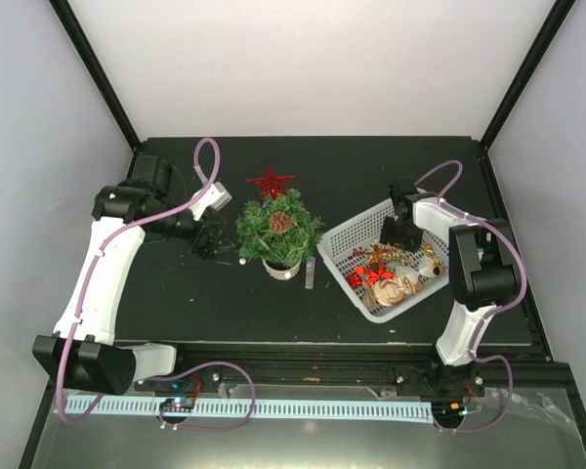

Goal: Decorate the small christmas tree

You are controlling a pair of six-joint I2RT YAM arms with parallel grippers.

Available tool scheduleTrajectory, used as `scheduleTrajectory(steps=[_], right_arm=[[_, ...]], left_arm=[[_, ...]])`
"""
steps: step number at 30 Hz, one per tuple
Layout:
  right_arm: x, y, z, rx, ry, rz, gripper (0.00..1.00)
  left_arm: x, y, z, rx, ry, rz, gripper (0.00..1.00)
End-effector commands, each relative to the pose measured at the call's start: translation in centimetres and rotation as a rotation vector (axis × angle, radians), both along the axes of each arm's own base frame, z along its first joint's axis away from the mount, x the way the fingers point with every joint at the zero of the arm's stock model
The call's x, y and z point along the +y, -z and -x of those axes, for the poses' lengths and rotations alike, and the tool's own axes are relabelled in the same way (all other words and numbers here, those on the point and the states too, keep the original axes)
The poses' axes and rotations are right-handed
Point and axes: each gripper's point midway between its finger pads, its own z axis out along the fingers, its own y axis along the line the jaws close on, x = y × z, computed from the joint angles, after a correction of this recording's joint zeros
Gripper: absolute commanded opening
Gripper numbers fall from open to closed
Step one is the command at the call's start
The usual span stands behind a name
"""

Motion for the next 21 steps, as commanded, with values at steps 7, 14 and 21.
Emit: scheduleTrajectory(steps=[7,14,21], right_arm=[[-1.8,0.5,2.4,0.056,0.012,0.095,0.42],[-2.0,-1.6,1.6,-0.004,0.01,0.103,0.35],[-2.3,-3.1,1.6,-0.034,0.007,0.115,0.31]], left_arm=[[-0.1,-1.3,-0.6,-0.037,-0.005,0.019,0.9],[0.0,-1.1,-0.5,-0.033,-0.005,0.017,0.9],[-0.1,-1.1,-0.5,-0.034,-0.004,0.018,0.9]])
